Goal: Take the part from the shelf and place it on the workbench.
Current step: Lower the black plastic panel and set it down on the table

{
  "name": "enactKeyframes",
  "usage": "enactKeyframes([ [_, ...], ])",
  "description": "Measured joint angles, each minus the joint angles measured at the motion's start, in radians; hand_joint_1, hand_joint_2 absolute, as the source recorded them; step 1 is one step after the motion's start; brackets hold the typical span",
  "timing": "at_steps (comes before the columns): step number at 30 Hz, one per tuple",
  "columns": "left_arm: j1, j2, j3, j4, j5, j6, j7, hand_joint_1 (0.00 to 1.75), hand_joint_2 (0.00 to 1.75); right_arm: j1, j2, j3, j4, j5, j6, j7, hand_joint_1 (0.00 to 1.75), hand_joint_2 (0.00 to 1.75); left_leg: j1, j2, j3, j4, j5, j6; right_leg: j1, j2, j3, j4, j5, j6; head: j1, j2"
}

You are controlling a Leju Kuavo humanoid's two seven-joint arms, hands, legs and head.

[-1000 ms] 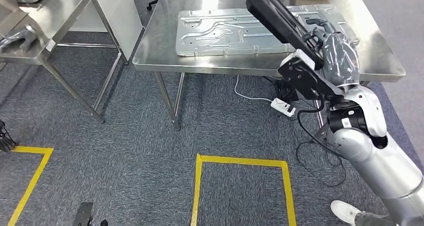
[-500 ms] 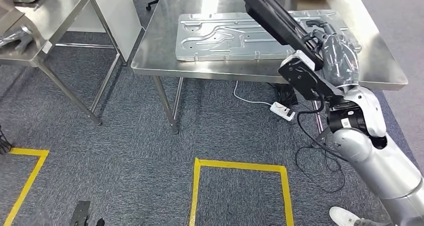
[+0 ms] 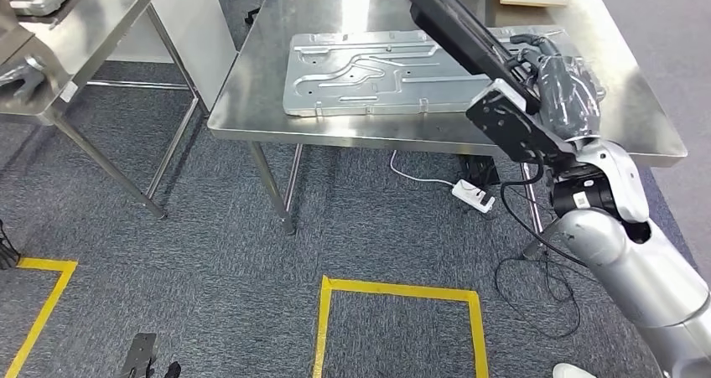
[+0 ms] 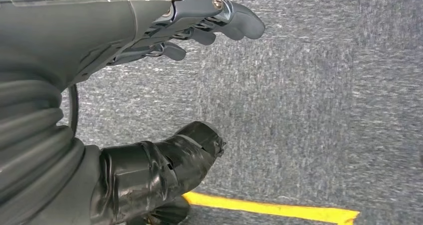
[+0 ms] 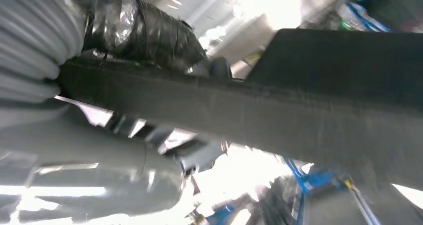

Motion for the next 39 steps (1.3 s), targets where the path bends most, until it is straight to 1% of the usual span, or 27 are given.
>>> enactKeyframes([
  [2,-0.001,0.0,0.0,0.0,0.0,-0.002,-0.001,0.0,1.75,-0.006,0.002,0.0,0.008,-0.005,0.004,0.003,1.75,1.75,0.001,0.001,-0.055,0.101,-0.037,-0.006,0.002,-0.002,0.009,-0.002,-0.007,-0.011,-0.002,0.0],
  [4,0.001,0.0,0.0,0.0,0.0,-0.003,-0.002,0.0,1.75,-0.008,0.004,0.0,0.016,-0.009,0.006,0.006,1.75,1.75,0.001,0.002,-0.14,0.229,-0.07,-0.008,0.007,-0.002,0.017,-0.002,-0.016,-0.018,-0.002,0.0],
  [5,0.003,0.0,0.0,0.0,0.001,-0.004,-0.002,0.0,1.75,-0.007,0.005,0.0,0.02,-0.015,0.005,0.01,1.75,1.75,0.001,0.002,-0.172,0.263,-0.067,-0.008,0.01,-0.001,0.022,-0.002,-0.021,-0.02,-0.002,0.0],
  [6,0.005,-0.001,0.0,0.0,0.001,-0.004,-0.002,0.0,1.75,-0.006,0.007,0.0,0.025,-0.024,0.005,0.015,1.75,1.75,0.001,0.002,-0.185,0.261,-0.045,-0.005,0.013,0.0,0.029,-0.002,-0.026,-0.02,-0.002,0.0],
  [7,0.006,-0.001,0.0,0.0,0.001,-0.004,-0.002,0.0,1.75,-0.006,0.009,0.001,0.031,-0.035,0.004,0.022,1.75,1.75,0.0,0.002,-0.179,0.221,-0.005,-0.001,0.015,0.001,0.037,-0.002,-0.032,-0.02,-0.002,0.0],
  [8,0.006,-0.001,0.0,0.0,0.001,-0.004,-0.002,0.0,1.75,-0.007,0.011,0.001,0.036,-0.045,0.005,0.031,1.75,1.75,-0.001,0.002,-0.157,0.152,0.046,0.005,0.017,0.002,0.047,-0.002,-0.039,-0.02,-0.002,0.0],
  [9,0.005,-0.001,0.0,0.0,0.001,-0.004,-0.001,0.0,1.75,-0.01,0.012,0.001,0.042,-0.05,0.005,0.041,1.75,1.75,-0.003,0.001,-0.132,0.086,0.082,0.012,0.018,0.002,0.055,-0.004,-0.044,-0.018,-0.002,0.0],
  [10,0.006,-0.001,0.0,0.0,0.001,-0.004,0.0,0.0,1.75,-0.014,0.014,0.001,0.048,-0.052,0.006,0.051,1.75,1.75,-0.007,0.001,-0.108,0.031,0.105,0.018,0.019,0.003,0.061,-0.006,-0.049,-0.016,-0.001,0.0],
  [11,0.005,-0.001,0.0,0.0,0.001,-0.004,0.001,0.0,1.75,-0.018,0.015,0.001,0.055,-0.048,0.005,0.061,1.75,1.75,-0.011,0.001,-0.093,-0.002,0.112,0.023,0.018,0.004,0.063,-0.008,-0.052,-0.013,-0.001,0.0],
  [13,0.004,0.0,0.0,0.0,0.001,-0.004,0.003,0.0,1.75,-0.022,0.017,0.002,0.069,-0.031,0.0,0.074,1.75,1.75,-0.019,0.0,-0.082,-0.02,0.105,0.029,0.016,0.005,0.065,-0.014,-0.053,-0.003,-0.002,0.0],
  [15,0.003,0.001,0.0,0.0,0.001,-0.003,0.004,0.0,1.75,-0.02,0.018,0.002,0.08,-0.01,-0.01,0.08,1.75,1.75,-0.015,0.001,-0.07,-0.035,0.104,0.037,0.015,0.003,0.065,-0.01,-0.06,0.007,-0.001,0.0],
  [16,0.003,0.001,0.0,0.0,0.0,-0.003,0.004,0.0,1.75,-0.02,0.018,0.002,0.083,-0.001,-0.016,0.082,1.75,1.75,-0.013,0.001,-0.061,-0.043,0.104,0.042,0.015,0.001,0.056,0.012,-0.071,0.011,-0.001,0.0],
  [18,0.0,0.001,0.0,0.0,0.0,-0.003,0.004,0.0,1.75,-0.021,0.018,0.002,0.09,0.017,-0.023,0.086,1.75,1.75,-0.012,0.001,-0.045,-0.05,0.098,0.051,0.015,0.0,0.002,0.114,-0.108,0.014,0.0,0.0],
  [20,-0.001,0.0,0.0,0.0,-0.002,-0.004,0.004,0.0,1.75,-0.019,0.018,0.003,0.098,0.036,-0.025,0.095,1.75,1.75,-0.012,0.001,-0.035,-0.048,0.087,0.056,0.014,-0.001,-0.075,0.23,-0.134,0.017,0.0,0.0],
  [21,0.0,-0.001,0.0,0.0,-0.003,-0.004,0.005,0.0,1.75,-0.017,0.018,0.003,0.102,0.045,-0.025,0.099,1.75,1.75,-0.012,0.001,-0.029,-0.047,0.081,0.056,0.013,-0.001,-0.098,0.25,-0.123,0.018,0.0,0.0],
  [22,0.0,-0.001,0.0,0.0,-0.004,-0.004,0.006,0.0,1.75,-0.015,0.018,0.003,0.106,0.051,-0.026,0.104,1.75,1.75,-0.011,0.001,-0.023,-0.044,0.074,0.055,0.012,-0.001,-0.102,0.234,-0.095,0.019,0.0,0.0],
  [24,0.0,-0.002,0.0,0.0,-0.006,-0.004,0.007,0.0,1.75,-0.015,0.018,0.003,0.111,0.057,-0.027,0.108,1.75,1.75,-0.01,-0.001,-0.01,-0.035,0.056,0.049,0.008,-0.002,-0.063,0.119,-0.014,0.019,0.0,0.0],
  [25,-0.001,-0.003,0.0,0.0,-0.007,-0.004,0.007,0.0,1.75,-0.016,0.019,0.003,0.114,0.058,-0.028,0.109,1.75,1.75,-0.012,-0.002,-0.007,-0.027,0.047,0.044,0.008,-0.002,-0.037,0.06,0.009,0.018,0.0,0.0],
  [26,-0.002,-0.003,0.0,0.0,-0.007,-0.004,0.008,0.0,1.75,-0.018,0.019,0.003,0.115,0.058,-0.029,0.109,1.75,1.75,-0.013,-0.002,-0.007,-0.022,0.039,0.039,0.008,-0.002,-0.02,0.023,0.018,0.015,0.0,0.0],
  [27,-0.003,-0.003,0.0,0.0,-0.007,-0.004,0.008,0.0,1.75,-0.018,0.019,0.003,0.117,0.058,-0.031,0.11,1.75,1.75,-0.015,-0.003,-0.008,-0.019,0.034,0.034,0.01,0.0,-0.013,0.009,0.013,0.011,0.0,0.0],
  [31,-0.005,-0.003,0.0,0.0,-0.008,-0.004,0.01,0.0,1.75,-0.018,0.02,0.003,0.125,0.04,-0.031,0.115,1.75,1.75,-0.013,0.0,-0.011,-0.003,0.016,0.016,0.011,0.004,-0.002,0.0,0.002,-0.01,-0.003,0.0],
  [33,-0.005,-0.003,0.0,0.0,-0.008,-0.005,0.01,0.0,1.75,-0.021,0.02,0.003,0.129,0.031,-0.023,0.116,1.75,1.75,-0.01,0.001,-0.054,0.082,-0.021,0.006,0.009,0.004,0.008,-0.005,-0.003,-0.02,-0.006,0.0],
  [35,-0.004,-0.004,0.0,0.0,-0.009,-0.007,0.013,0.0,1.75,-0.022,0.02,0.003,0.135,0.027,-0.008,0.112,1.75,1.75,-0.01,0.002,-0.131,0.208,-0.06,0.001,0.011,0.003,0.015,-0.005,-0.009,-0.025,-0.007,0.0],
  [36,-0.003,-0.005,-0.001,0.0,-0.011,-0.008,0.014,0.0,1.75,-0.021,0.02,0.003,0.139,0.026,0.0,0.109,1.75,1.75,-0.009,0.002,-0.163,0.248,-0.062,0.0,0.013,0.003,0.019,-0.005,-0.013,-0.027,-0.007,0.0],
  [37,-0.002,-0.006,-0.001,0.0,-0.014,-0.009,0.015,0.0,1.75,-0.02,0.02,0.004,0.144,0.024,0.006,0.107,1.75,1.75,-0.009,0.002,-0.179,0.256,-0.046,0.002,0.014,0.004,0.024,-0.005,-0.017,-0.027,-0.007,0.0],
  [38,-0.002,-0.007,-0.001,0.0,-0.015,-0.009,0.016,0.0,1.75,-0.019,0.02,0.006,0.148,0.023,0.01,0.104,1.75,1.75,-0.009,0.002,-0.177,0.226,-0.013,0.005,0.016,0.004,0.03,-0.005,-0.021,-0.027,-0.007,0.0],
  [39,-0.002,-0.007,-0.001,0.0,-0.017,-0.009,0.016,0.0,1.75,-0.018,0.02,0.007,0.152,0.021,0.012,0.103,1.75,1.75,-0.01,0.002,-0.158,0.167,0.031,0.01,0.018,0.005,0.037,-0.005,-0.026,-0.027,-0.007,0.0],
])
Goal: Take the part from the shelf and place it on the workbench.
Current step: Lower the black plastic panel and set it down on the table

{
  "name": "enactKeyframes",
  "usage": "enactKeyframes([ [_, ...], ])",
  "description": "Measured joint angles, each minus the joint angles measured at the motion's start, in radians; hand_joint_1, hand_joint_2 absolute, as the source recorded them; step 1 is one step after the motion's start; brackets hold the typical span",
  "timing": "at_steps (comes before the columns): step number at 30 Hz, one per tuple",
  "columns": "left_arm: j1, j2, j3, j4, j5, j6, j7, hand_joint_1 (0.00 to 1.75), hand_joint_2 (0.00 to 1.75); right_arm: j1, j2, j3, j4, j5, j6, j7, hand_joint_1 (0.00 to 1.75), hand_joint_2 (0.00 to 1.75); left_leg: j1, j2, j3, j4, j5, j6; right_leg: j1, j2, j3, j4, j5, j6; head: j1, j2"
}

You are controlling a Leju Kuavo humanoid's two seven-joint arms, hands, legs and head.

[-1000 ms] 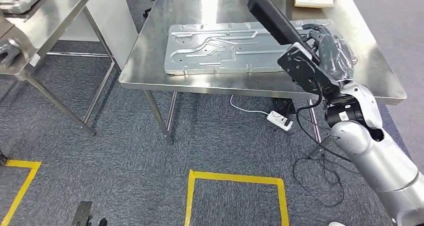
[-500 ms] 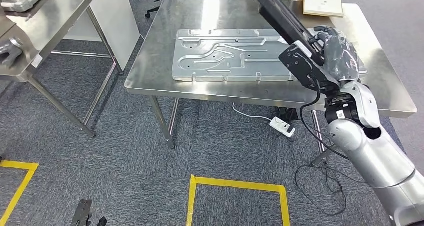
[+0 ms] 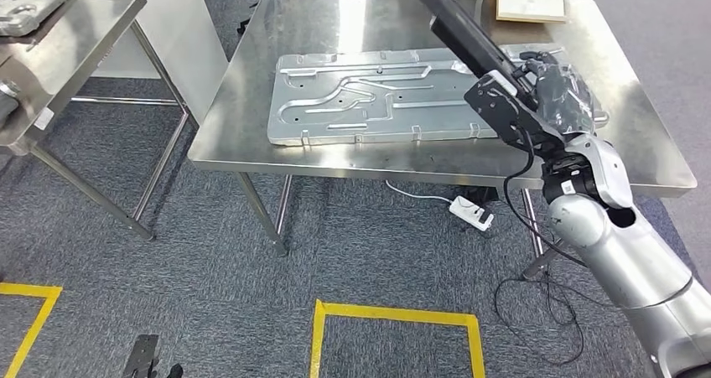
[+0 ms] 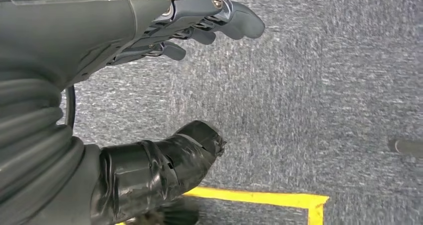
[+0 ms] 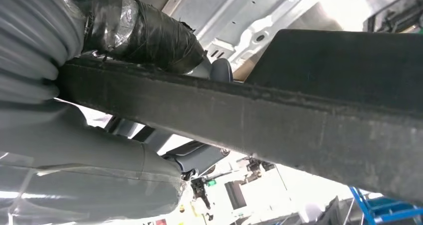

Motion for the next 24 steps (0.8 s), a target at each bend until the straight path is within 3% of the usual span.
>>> enactKeyframes([
  [2,-0.001,0.0,0.0,0.0,-0.001,0.0,0.0,0.0,1.75,-0.003,0.0,0.002,0.006,-0.002,0.005,-0.003,1.75,1.75,-0.005,-0.001,0.052,-0.128,0.065,0.014,0.002,0.001,0.012,-0.002,-0.008,0.003,0.001,0.0],
  [3,-0.003,0.0,0.0,0.0,-0.001,-0.001,0.0,0.0,1.75,-0.005,0.0,0.002,0.01,0.0,0.011,-0.006,1.75,1.75,-0.008,-0.001,0.069,-0.168,0.078,0.019,0.002,0.001,0.014,-0.004,-0.011,0.006,0.001,0.0],
  [5,-0.007,0.0,0.0,0.0,-0.002,-0.002,0.0,0.0,1.75,-0.009,0.0,0.005,0.019,0.018,0.031,-0.012,1.75,1.75,-0.015,-0.001,0.081,-0.193,0.075,0.026,0.001,0.003,0.015,-0.01,-0.012,0.016,0.001,0.0],
  [8,-0.014,-0.002,0.0,0.0,-0.002,-0.002,0.0,0.0,1.75,-0.012,0.0,0.017,0.033,0.061,0.054,-0.016,1.75,1.75,-0.01,0.0,0.1,-0.219,0.079,0.036,0.002,-0.001,0.009,0.006,-0.026,0.031,0.002,0.0],
  [9,-0.018,-0.003,-0.001,0.0,-0.002,-0.002,0.0,0.0,1.75,-0.014,0.0,0.022,0.038,0.073,0.057,-0.016,1.75,1.75,-0.007,0.001,0.109,-0.227,0.08,0.04,0.002,-0.002,-0.008,0.041,-0.043,0.035,0.003,0.0],
  [11,-0.023,-0.005,-0.002,0.0,-0.001,-0.004,0.0,0.0,1.75,-0.018,0.0,0.031,0.05,0.097,0.064,-0.018,1.75,1.75,-0.006,0.001,0.118,-0.23,0.075,0.046,-0.002,-0.003,-0.072,0.159,-0.085,0.039,0.003,0.0],
  [13,-0.024,-0.008,-0.003,0.0,-0.002,-0.006,0.0,0.0,1.75,-0.018,0.0,0.043,0.066,0.136,0.073,-0.022,1.75,1.75,-0.005,0.001,0.124,-0.226,0.066,0.048,-0.005,-0.004,-0.132,0.244,-0.094,0.044,0.003,0.0],
  [14,-0.024,-0.01,-0.003,0.0,-0.003,-0.007,0.0,0.0,1.75,-0.017,0.0,0.05,0.075,0.158,0.076,-0.025,1.75,1.75,-0.004,0.001,0.128,-0.222,0.06,0.046,-0.007,-0.004,-0.139,0.238,-0.072,0.046,0.003,0.0],
  [15,-0.024,-0.012,-0.004,0.0,-0.003,-0.008,0.0,0.0,1.75,-0.017,0.0,0.057,0.082,0.177,0.077,-0.029,1.75,1.75,-0.003,0.0,0.131,-0.215,0.052,0.043,-0.009,-0.005,-0.127,0.195,-0.035,0.048,0.004,0.0],
  [16,-0.025,-0.014,-0.004,0.0,-0.003,-0.009,0.0,0.0,1.75,-0.017,0.0,0.064,0.087,0.193,0.077,-0.032,1.75,1.75,-0.002,0.0,0.133,-0.207,0.043,0.039,-0.011,-0.006,-0.105,0.133,0.002,0.049,0.004,0.0],
  [18,-0.028,-0.015,-0.004,0.0,-0.005,-0.01,0.001,0.0,1.75,-0.021,0.0,0.077,0.096,0.223,0.076,-0.039,1.75,1.75,-0.003,-0.002,0.132,-0.19,0.026,0.029,-0.011,-0.007,-0.061,0.036,0.037,0.047,0.004,0.0],
  [22,-0.035,-0.016,-0.005,0.0,-0.011,-0.018,0.006,0.0,1.75,-0.022,0.002,0.097,0.109,0.318,0.086,-0.06,1.75,1.75,-0.004,-0.002,0.131,-0.182,0.013,0.013,-0.008,-0.004,-0.044,0.01,0.026,0.026,0.001,0.0],
  [24,-0.039,-0.016,-0.005,0.0,-0.012,-0.02,0.006,0.0,1.75,-0.021,0.004,0.103,0.113,0.354,0.091,-0.068,1.75,1.75,-0.002,0.0,0.118,-0.149,-0.008,0.003,-0.01,-0.004,-0.035,0.005,0.023,0.015,-0.001,0.0],
])
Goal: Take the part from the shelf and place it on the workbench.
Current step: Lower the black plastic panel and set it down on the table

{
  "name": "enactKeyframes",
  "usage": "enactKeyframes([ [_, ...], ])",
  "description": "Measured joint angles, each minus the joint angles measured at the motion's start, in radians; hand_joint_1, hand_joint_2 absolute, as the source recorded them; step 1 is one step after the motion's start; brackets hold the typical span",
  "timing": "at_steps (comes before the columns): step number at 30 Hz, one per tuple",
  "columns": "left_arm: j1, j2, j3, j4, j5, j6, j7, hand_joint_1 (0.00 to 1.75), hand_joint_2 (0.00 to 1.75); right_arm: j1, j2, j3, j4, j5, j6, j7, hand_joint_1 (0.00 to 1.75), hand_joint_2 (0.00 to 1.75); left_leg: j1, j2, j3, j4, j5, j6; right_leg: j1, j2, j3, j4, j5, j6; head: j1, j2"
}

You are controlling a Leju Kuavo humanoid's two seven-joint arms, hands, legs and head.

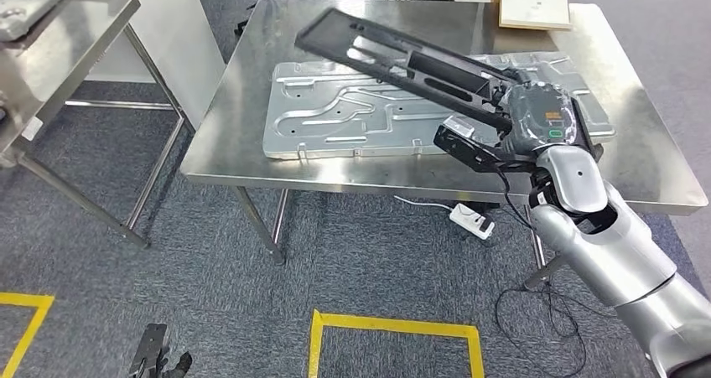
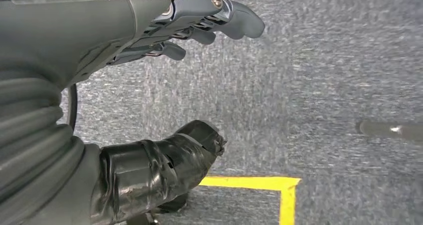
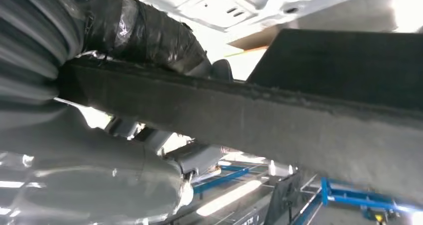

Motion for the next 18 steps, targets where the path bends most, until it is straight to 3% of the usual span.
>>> enactKeyframes([
  [3,-0.002,-0.001,0.0,0.0,0.0,-0.001,0.0,0.0,1.75,0.001,0.003,0.006,0.004,0.018,0.002,-0.003,1.75,1.75,0.002,0.001,-0.094,0.17,-0.066,-0.011,0.001,-0.001,0.01,-0.002,-0.008,-0.01,-0.003,0.0],
  [4,-0.001,-0.001,0.0,0.0,-0.001,-0.001,0.0,0.0,1.75,0.002,0.004,0.008,0.007,0.023,0.005,-0.003,1.75,1.75,0.002,0.001,-0.128,0.22,-0.076,-0.012,0.002,0.0,0.013,-0.002,-0.011,-0.011,-0.003,0.0],
  [5,0.0,-0.002,0.0,0.0,-0.002,-0.001,0.0,0.0,1.75,0.004,0.005,0.011,0.009,0.031,0.01,-0.004,1.75,1.75,0.002,0.001,-0.149,0.242,-0.069,-0.011,0.004,0.001,0.016,-0.002,-0.014,-0.012,-0.003,0.0],
  [6,0.0,-0.002,0.0,0.0,-0.003,-0.001,0.0,0.0,1.75,0.006,0.005,0.013,0.011,0.043,0.018,-0.006,1.75,1.75,0.002,0.001,-0.151,0.225,-0.043,-0.009,0.005,0.002,0.021,-0.002,-0.017,-0.012,-0.003,0.0],
  [8,-0.001,-0.002,0.0,0.0,-0.005,-0.001,0.0,0.0,1.75,0.01,0.005,0.014,0.013,0.066,0.033,-0.014,1.75,1.75,0.001,0.001,-0.104,0.1,0.039,0.001,0.007,0.003,0.034,-0.003,-0.026,-0.011,-0.003,0.0],
  [10,-0.003,-0.001,0.0,0.0,-0.007,-0.001,0.0,0.0,1.75,0.013,0.005,0.014,0.015,0.079,0.039,-0.019,1.75,1.75,-0.005,0.0,-0.052,-0.01,0.081,0.012,0.009,0.004,0.042,-0.005,-0.033,-0.006,-0.002,0.0],
  [12,-0.004,0.001,0.0,0.0,-0.007,-0.003,0.0,0.0,1.75,0.019,0.005,0.014,0.017,0.082,0.04,-0.02,1.75,1.75,-0.011,-0.001,-0.035,-0.038,0.077,0.018,0.009,0.005,0.044,-0.011,-0.034,0.003,-0.001,0.0],
  [15,-0.003,0.004,0.0,0.0,-0.006,-0.005,-0.001,0.0,1.75,0.029,0.002,0.014,0.02,0.087,0.045,-0.02,1.75,1.75,-0.007,0.001,-0.015,-0.063,0.078,0.029,0.008,0.005,0.051,-0.013,-0.044,0.019,-0.001,0.0],
  [16,-0.003,0.005,0.0,0.0,-0.006,-0.006,-0.002,0.0,1.75,0.03,0.0,0.014,0.021,0.09,0.05,-0.02,1.75,1.75,-0.004,0.001,-0.005,-0.073,0.079,0.033,0.009,0.005,0.042,0.015,-0.06,0.023,0.0,0.0],
  [18,-0.005,0.004,0.0,0.0,-0.005,-0.009,-0.003,0.0,1.75,0.033,-0.002,0.014,0.022,0.097,0.063,-0.02,1.75,1.75,-0.004,0.002,0.009,-0.079,0.076,0.04,0.008,0.003,-0.016,0.134,-0.107,0.025,0.002,0.0],
])
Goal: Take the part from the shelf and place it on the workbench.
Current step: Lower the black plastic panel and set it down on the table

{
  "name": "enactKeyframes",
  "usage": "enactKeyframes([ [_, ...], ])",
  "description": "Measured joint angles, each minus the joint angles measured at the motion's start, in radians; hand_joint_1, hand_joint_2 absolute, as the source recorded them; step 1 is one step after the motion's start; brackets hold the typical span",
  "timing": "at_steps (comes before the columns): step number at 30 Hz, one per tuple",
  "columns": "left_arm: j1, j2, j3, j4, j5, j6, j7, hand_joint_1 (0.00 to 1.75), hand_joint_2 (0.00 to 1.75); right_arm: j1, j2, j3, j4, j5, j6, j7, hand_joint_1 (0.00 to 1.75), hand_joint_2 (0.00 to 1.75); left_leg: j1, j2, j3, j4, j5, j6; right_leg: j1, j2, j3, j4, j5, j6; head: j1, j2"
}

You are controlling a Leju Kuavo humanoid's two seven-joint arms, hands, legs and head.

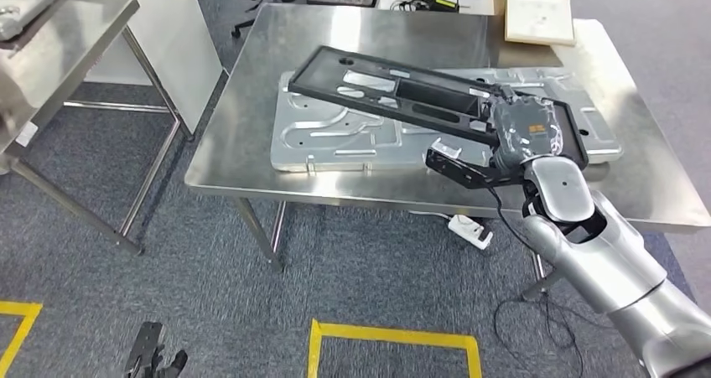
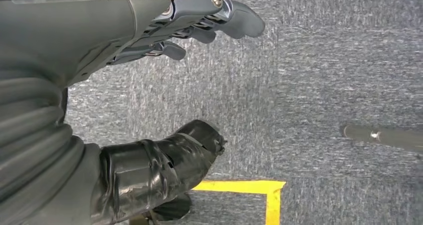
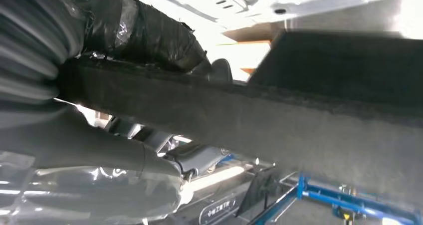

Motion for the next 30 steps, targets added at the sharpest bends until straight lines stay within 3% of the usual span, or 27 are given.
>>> enactKeyframes([
  [2,0.001,0.0,0.0,0.0,0.0,-0.002,0.0,0.0,1.75,0.013,-0.004,0.0,0.0,0.01,0.014,0.0,1.75,1.75,-0.001,0.0,0.004,0.005,-0.009,0.005,0.0,0.0,-0.07,0.11,-0.023,0.002,0.001,0.0],
  [3,0.003,0.0,0.0,0.0,0.0,-0.003,0.0,0.0,1.75,0.022,-0.007,0.0,0.001,0.017,0.02,0.001,1.75,1.75,-0.001,0.0,0.007,0.009,-0.015,0.006,-0.001,-0.001,-0.085,0.118,-0.01,0.003,0.001,0.0],
  [4,0.005,-0.001,0.0,0.0,0.0,-0.003,0.0,0.0,1.75,0.031,-0.011,0.0,0.001,0.024,0.025,0.002,1.75,1.75,-0.001,-0.001,0.01,0.015,-0.022,0.005,-0.001,-0.001,-0.08,0.089,0.02,0.003,0.001,0.0],
  [6,0.007,0.0,0.0,0.0,0.0,-0.003,0.0,0.0,1.75,0.041,-0.018,-0.001,0.001,0.039,0.034,0.003,1.75,1.75,-0.002,-0.003,0.013,0.029,-0.039,0.0,-0.001,-0.003,-0.034,-0.031,0.091,-0.001,0.001,0.0],
  [7,0.007,0.0,0.0,0.0,-0.001,-0.003,-0.001,0.0,1.75,0.043,-0.021,-0.004,0.0,0.047,0.039,0.003,1.75,1.75,-0.004,-0.003,0.012,0.038,-0.047,-0.004,0.0,-0.004,-0.012,-0.084,0.11,-0.004,0.0,0.0],
  [8,0.007,0.001,0.0,0.0,-0.001,-0.002,-0.002,0.0,1.75,0.047,-0.023,-0.006,-0.001,0.055,0.043,0.003,1.75,1.75,-0.005,-0.003,0.01,0.044,-0.052,-0.009,0.001,-0.004,0.002,-0.116,0.116,-0.006,0.0,0.0],
  [13,0.007,0.002,0.0,0.0,0.0,0.004,-0.007,0.0,1.75,0.075,-0.034,-0.023,-0.006,0.07,0.055,0.003,1.75,1.75,-0.005,-0.002,-0.001,0.067,-0.077,-0.028,0.0,-0.001,0.02,-0.143,0.108,-0.026,-0.002,0.0],
  [14,0.006,0.002,0.0,0.0,0.0,0.006,-0.008,0.0,1.75,0.078,-0.034,-0.026,-0.006,0.07,0.056,0.003,1.75,1.75,-0.003,-0.001,-0.02,0.104,-0.095,-0.033,-0.001,-0.001,0.026,-0.147,0.107,-0.031,-0.004,0.0],
  [16,0.007,0.003,0.0,0.0,0.003,0.008,-0.009,0.0,1.75,0.085,-0.035,-0.032,-0.007,0.07,0.057,0.002,1.75,1.75,0.001,-0.001,-0.09,0.234,-0.144,-0.042,-0.001,-0.001,0.034,-0.148,0.101,-0.037,-0.006,0.0],
  [18,0.01,0.002,0.0,0.0,0.006,0.008,-0.01,0.0,1.75,0.097,-0.035,-0.035,-0.007,0.07,0.058,0.002,1.75,1.75,0.004,-0.001,-0.157,0.334,-0.158,-0.048,0.0,-0.001,0.044,-0.148,0.093,-0.04,-0.006,0.0],
  [19,0.011,0.002,0.0,0.0,0.007,0.008,-0.01,0.0,1.75,0.103,-0.035,-0.035,-0.007,0.07,0.059,0.002,1.75,1.75,0.006,-0.001,-0.165,0.329,-0.136,-0.049,0.0,0.0,0.05,-0.148,0.089,-0.039,-0.006,0.0],
  [20,0.011,0.002,0.0,0.0,0.007,0.008,-0.01,0.0,1.75,0.107,-0.036,-0.036,-0.007,0.07,0.06,0.001,1.75,1.75,0.007,-0.001,-0.153,0.285,-0.097,-0.049,0.0,0.0,0.056,-0.148,0.084,-0.038,-0.006,0.0],
  [21,0.01,0.003,0.0,0.0,0.007,0.008,-0.01,0.0,1.75,0.11,-0.036,-0.038,-0.007,0.07,0.061,0.001,1.75,1.75,0.007,-0.001,-0.125,0.212,-0.05,-0.047,0.0,0.001,0.063,-0.148,0.079,-0.037,-0.006,0.0],
  [23,0.009,0.004,0.0,0.0,0.008,0.008,-0.011,0.0,1.75,0.11,-0.036,-0.043,-0.007,0.07,0.061,0.0,1.75,1.75,0.005,-0.001,-0.066,0.08,0.004,-0.041,0.0,0.002,0.073,-0.149,0.072,-0.031,-0.005,0.0],
  [24,0.008,0.004,0.0,0.0,0.008,0.008,-0.012,0.0,1.75,0.109,-0.036,-0.046,-0.007,0.07,0.061,0.001,1.75,1.75,0.003,-0.002,-0.05,0.047,0.01,-0.038,0.0,0.002,0.075,-0.151,0.07,-0.027,-0.005,0.0],
  [28,0.008,0.006,0.0,0.0,0.008,0.008,-0.012,0.0,1.75,0.113,-0.038,-0.05,-0.008,0.07,0.061,0.001,1.75,1.75,0.0,-0.002,-0.032,0.025,0.003,-0.021,-0.001,0.002,0.078,-0.151,0.06,-0.005,-0.004,0.0],
  [30,0.006,0.006,0.0,0.0,0.01,0.008,-0.013,0.0,1.75,0.114,-0.039,-0.052,-0.01,0.069,0.061,0.0,1.75,1.75,0.003,-0.002,-0.019,0.014,0.002,-0.01,0.0,-0.001,0.05,-0.089,0.029,0.001,-0.004,0.0],
])
